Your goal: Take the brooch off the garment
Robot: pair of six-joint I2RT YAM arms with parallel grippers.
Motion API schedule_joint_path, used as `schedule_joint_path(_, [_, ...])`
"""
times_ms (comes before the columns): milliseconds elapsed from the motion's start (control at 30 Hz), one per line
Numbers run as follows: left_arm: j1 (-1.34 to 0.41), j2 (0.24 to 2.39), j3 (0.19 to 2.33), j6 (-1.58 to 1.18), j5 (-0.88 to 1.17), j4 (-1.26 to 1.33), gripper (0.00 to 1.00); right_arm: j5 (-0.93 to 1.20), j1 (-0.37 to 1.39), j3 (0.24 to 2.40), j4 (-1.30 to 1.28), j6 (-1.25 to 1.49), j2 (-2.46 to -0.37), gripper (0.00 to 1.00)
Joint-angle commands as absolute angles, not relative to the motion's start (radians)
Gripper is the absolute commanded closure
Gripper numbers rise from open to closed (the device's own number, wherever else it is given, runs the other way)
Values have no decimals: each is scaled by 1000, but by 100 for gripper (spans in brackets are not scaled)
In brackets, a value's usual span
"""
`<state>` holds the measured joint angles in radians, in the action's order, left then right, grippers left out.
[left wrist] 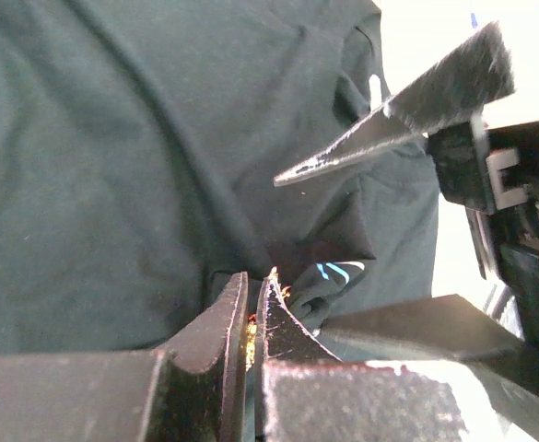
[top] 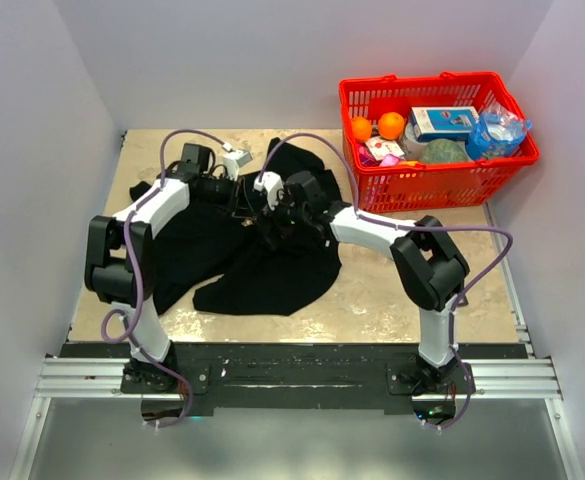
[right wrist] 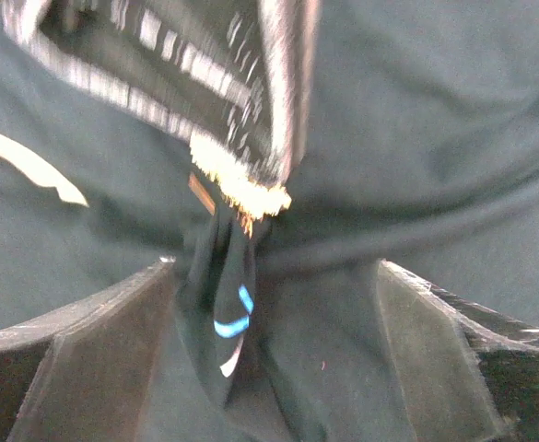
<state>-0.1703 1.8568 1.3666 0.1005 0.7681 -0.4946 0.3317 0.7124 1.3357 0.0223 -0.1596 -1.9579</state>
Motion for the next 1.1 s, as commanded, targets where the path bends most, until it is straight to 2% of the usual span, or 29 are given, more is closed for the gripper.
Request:
schedule_joint_path(0, [-163,1729,1309,-43,666,-341,100,333,716,1440,77,-8,-1980,1])
schedule_joint_path(167, [-178,1665,1292,-158,522,-295,100,316,738,1500,104,61,-2022,1])
schedule_joint_path(300, [-227,1602,1259,-130,369,-256,100,324,752,1538,130,87,-2054,1])
schedule_joint_path(533, [-255,1589,1255,-120,296,-262,100,195,753,1545,114,104,-2040,2])
schedule_joint_path(833, [-196,1588,1215,-143,245,-276,100,279,644,1535,106,92,-2039,24])
schedule_joint_path(900, [-177,1598,1215,-144,264,-299,97,307,635,1564,100,77,-2071,30])
schedule_joint_path(1067, [-160,1654,1183,-115,351,-365,92,373,635,1611,51,-43,-2147,36])
